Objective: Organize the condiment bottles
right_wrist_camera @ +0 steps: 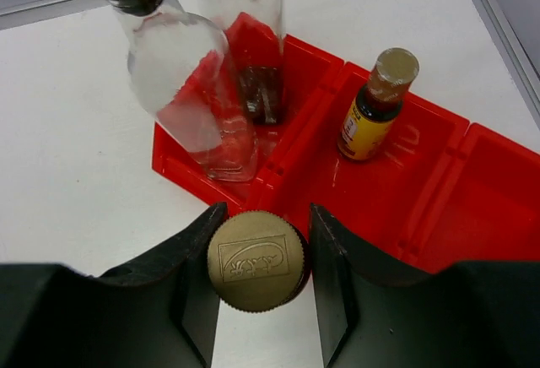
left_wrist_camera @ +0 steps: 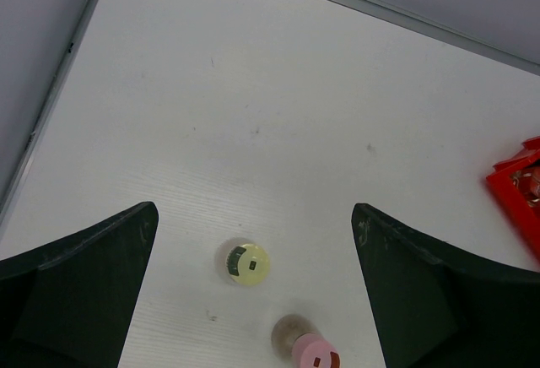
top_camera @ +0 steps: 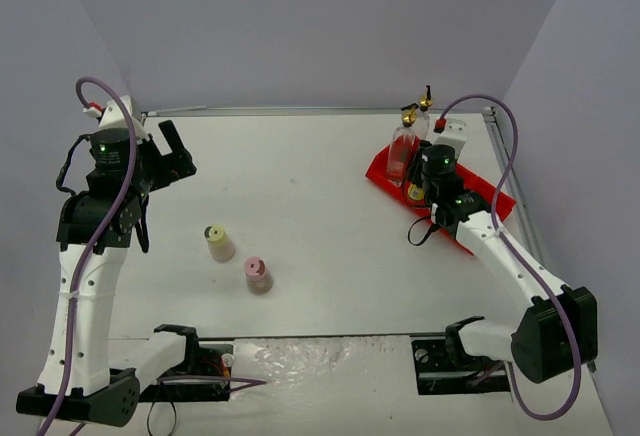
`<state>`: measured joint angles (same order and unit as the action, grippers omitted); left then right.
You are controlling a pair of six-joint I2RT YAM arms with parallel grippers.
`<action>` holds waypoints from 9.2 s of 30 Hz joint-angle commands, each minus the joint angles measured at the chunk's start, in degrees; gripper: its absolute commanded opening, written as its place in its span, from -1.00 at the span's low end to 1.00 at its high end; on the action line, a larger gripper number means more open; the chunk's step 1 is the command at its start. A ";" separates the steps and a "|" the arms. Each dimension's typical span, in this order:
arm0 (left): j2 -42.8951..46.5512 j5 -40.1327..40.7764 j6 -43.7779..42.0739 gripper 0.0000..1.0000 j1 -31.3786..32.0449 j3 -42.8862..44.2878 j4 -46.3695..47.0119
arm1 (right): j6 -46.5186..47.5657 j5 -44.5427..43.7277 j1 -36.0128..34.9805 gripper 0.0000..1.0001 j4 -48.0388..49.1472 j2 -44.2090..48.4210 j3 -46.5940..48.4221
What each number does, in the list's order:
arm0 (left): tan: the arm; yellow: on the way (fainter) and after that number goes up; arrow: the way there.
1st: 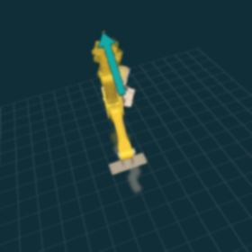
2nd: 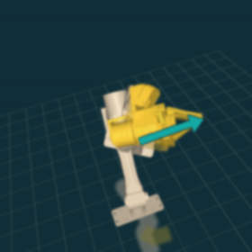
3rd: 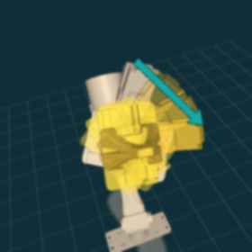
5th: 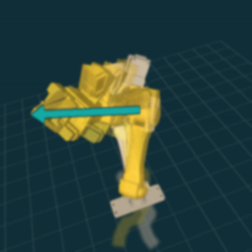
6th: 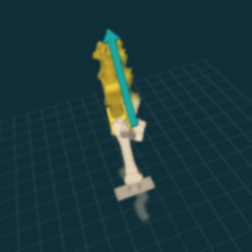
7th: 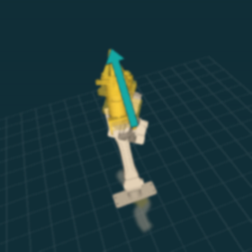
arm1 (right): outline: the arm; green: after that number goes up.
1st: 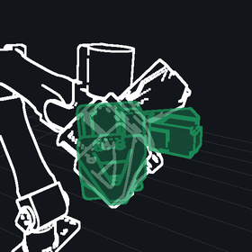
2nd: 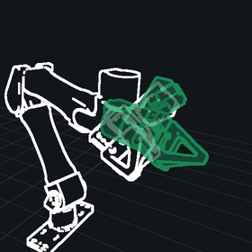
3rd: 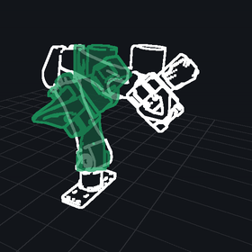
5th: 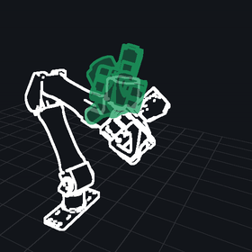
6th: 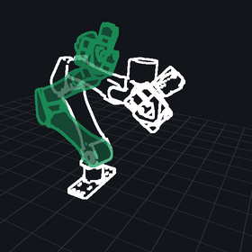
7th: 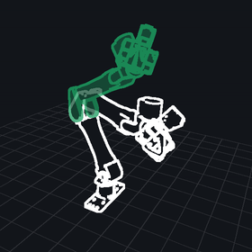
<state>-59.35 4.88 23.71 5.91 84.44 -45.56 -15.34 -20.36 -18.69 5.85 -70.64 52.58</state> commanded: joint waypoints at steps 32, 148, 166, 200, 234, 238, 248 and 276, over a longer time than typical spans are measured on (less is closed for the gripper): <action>-2.12 -0.07 -0.57 0.94 -0.46 0.34 4.89 | -1.54 -7.03 9.20 -1.00 36.87 -8.21 -10.86; -0.41 -0.38 -0.61 0.94 -0.55 -0.73 3.79 | -3.41 3.36 -55.58 0.77 4.61 -35.47 22.04; -0.31 -0.31 -0.86 0.94 -0.48 -1.56 4.16 | -4.44 2.34 -55.58 0.25 3.82 -38.01 22.14; 0.05 -0.57 -0.26 0.94 -0.55 -2.53 4.60 | -10.76 -15.55 -40.63 -1.00 -8.89 -12.65 14.96; -1.67 -4.00 1.08 0.94 -0.64 -4.38 8.53 | -17.50 -13.97 18.43 -1.00 -8.54 3.13 -2.97; -2.07 -4.50 1.09 0.94 -0.64 -4.35 8.67 | -18.00 -18.48 18.35 -1.00 -6.10 1.21 -3.42; -6.26 -4.88 1.25 0.94 -0.55 -0.51 6.67 | -18.92 -22.64 19.60 -1.00 0.99 -3.87 -4.15; -9.50 -3.80 2.10 0.94 -0.55 5.61 3.64 | -19.38 -17.38 24.58 -1.00 11.28 -16.87 -5.97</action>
<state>-69.38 0.25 24.97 5.58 85.83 -43.61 -33.65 -36.45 5.32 12.86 -86.29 44.45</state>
